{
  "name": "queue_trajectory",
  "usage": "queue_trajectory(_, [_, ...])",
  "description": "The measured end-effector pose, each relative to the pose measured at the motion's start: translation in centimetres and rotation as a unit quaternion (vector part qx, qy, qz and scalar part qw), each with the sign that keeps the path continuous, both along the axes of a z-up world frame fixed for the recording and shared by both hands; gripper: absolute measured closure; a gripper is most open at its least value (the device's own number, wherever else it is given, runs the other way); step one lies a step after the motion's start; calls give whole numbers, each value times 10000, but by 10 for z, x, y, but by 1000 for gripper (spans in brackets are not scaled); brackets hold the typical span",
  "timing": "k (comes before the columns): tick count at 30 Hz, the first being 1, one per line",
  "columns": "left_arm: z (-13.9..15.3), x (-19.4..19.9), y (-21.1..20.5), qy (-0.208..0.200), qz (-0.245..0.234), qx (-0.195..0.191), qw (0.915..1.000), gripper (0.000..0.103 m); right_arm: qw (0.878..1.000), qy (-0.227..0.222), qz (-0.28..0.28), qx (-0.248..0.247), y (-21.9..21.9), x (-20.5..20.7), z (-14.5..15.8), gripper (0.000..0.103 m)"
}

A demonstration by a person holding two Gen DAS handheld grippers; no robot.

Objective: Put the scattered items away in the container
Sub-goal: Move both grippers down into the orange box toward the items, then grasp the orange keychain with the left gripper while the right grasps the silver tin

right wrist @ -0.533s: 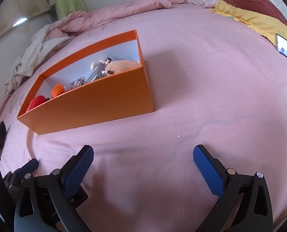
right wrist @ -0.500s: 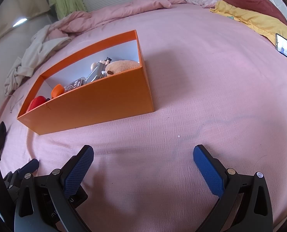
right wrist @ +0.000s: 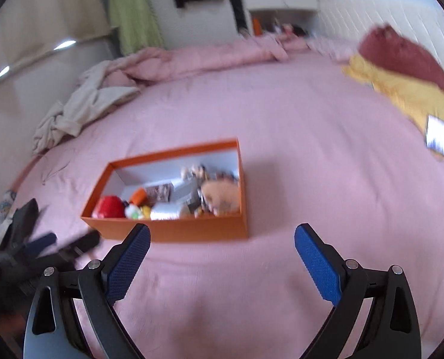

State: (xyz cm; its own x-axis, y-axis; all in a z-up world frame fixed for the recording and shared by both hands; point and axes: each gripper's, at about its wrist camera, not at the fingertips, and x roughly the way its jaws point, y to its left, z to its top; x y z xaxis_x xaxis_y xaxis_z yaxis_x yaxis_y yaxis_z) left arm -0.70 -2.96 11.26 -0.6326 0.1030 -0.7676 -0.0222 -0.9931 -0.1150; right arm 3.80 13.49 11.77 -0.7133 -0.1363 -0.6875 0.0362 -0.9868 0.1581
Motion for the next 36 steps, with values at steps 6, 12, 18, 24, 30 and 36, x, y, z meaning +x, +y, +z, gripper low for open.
queue_trajectory(6, [5, -67, 2, -196, -847, -697, 9938, 24, 9949, -519, 861, -29, -1, -52, 8, 38])
queue_trajectory(12, [-48, -102, -1, -1011, -1198, -39, 9876, 64, 9783, -1465, 1460, -106, -24, -108, -26, 61])
queue_trajectory(18, [-57, -113, -11, -1129, -1011, 180, 9883, 64, 9623, -2252, 1451, -476, -31, -145, -59, 66])
queue_trajectory(24, [-50, -117, -10, -1198, -1014, 219, 9874, 64, 9515, -2524, 1737, -283, -49, -164, -77, 65])
queue_trajectory(30, [-36, -117, -35, -1043, -801, 1075, 9855, 64, 9526, -2346, 1514, -1204, -30, -170, -71, 87])
queue_trajectory(36, [-25, -107, -49, -892, -932, 1794, 9753, 64, 9479, -2354, 1511, -1523, -25, -168, -62, 89])
